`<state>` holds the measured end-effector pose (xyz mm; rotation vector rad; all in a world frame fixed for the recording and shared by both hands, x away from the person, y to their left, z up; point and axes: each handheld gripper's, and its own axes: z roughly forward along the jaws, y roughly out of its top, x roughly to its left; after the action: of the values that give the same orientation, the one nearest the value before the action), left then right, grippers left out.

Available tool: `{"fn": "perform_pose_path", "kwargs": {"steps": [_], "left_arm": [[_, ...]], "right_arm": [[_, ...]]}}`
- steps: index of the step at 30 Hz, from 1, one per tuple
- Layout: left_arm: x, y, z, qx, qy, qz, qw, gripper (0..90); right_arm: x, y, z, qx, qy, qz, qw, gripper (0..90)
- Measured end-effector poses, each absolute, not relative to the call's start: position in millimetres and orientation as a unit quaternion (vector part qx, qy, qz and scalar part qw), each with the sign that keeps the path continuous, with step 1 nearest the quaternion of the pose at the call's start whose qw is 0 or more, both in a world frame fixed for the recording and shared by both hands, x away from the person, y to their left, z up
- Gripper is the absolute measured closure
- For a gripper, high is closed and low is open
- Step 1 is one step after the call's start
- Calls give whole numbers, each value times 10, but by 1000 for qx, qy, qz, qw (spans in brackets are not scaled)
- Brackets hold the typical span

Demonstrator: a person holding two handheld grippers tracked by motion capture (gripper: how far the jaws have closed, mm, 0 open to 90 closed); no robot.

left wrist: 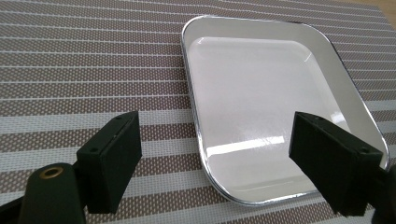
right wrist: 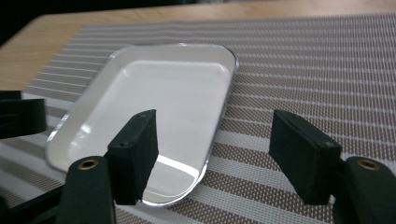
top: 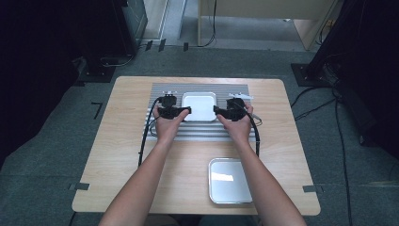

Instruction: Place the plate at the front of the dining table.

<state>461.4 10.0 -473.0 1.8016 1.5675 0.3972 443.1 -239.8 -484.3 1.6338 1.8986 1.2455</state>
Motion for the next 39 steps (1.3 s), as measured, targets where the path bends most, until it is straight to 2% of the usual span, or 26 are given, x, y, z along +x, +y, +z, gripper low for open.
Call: {"fn": "perform_pose_path", "kwargs": {"steps": [4, 18, 39], "left_arm": [[4502, 150, -4731, 696, 603, 149, 361, 172], [4291, 209, -4704, 697, 592, 150, 377, 172], [3916, 404, -4780, 711, 559, 180, 388, 172]], "right_arm": [[4327, -2453, -4817, 568, 681, 421, 192, 276], [4096, -2764, -4843, 584, 671, 420, 183, 242], [3760, -3067, -4929, 576, 678, 417, 185, 249]]}}
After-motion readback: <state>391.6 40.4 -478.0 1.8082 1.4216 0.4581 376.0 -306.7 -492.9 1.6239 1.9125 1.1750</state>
